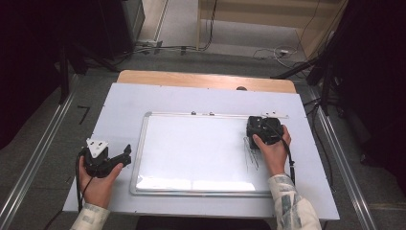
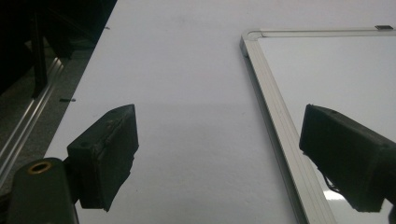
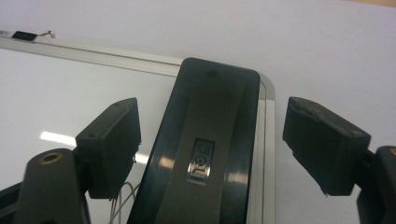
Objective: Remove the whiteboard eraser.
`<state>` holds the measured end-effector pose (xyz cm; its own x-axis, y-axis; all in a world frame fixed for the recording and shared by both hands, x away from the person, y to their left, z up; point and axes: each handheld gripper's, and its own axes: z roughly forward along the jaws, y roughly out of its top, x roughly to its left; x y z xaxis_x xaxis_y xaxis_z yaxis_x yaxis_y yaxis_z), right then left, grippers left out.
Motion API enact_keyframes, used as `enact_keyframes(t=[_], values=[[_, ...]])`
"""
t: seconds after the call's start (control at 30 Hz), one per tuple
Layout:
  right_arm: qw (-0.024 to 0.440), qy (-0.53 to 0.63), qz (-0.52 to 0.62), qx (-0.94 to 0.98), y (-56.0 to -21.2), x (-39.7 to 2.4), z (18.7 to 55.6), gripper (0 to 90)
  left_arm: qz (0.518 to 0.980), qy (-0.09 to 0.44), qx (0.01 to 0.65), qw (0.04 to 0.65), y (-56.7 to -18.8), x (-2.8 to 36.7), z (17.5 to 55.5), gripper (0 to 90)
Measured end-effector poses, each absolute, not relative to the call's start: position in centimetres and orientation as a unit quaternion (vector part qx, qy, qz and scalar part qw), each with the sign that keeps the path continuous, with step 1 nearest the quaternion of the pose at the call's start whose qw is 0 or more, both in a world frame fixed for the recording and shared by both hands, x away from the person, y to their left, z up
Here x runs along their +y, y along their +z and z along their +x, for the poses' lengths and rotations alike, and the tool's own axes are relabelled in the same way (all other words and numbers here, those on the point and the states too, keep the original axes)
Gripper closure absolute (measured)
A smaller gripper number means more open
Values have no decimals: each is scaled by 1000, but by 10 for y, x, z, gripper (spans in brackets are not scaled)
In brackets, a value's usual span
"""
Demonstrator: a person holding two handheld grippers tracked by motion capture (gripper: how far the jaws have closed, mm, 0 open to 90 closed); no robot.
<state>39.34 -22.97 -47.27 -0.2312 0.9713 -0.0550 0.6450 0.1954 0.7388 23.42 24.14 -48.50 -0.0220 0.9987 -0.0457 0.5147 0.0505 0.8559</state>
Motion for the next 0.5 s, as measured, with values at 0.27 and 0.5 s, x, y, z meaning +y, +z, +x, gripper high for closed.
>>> enact_keyframes(t=[0.27, 0.5], values=[[262, 302, 585, 706, -478, -225, 408, 253, 601, 337, 631, 357, -485, 242, 235, 124], [266, 289, 601, 696, -481, -219, 415, 317, 600, 336, 632, 358, -486, 243, 235, 125]])
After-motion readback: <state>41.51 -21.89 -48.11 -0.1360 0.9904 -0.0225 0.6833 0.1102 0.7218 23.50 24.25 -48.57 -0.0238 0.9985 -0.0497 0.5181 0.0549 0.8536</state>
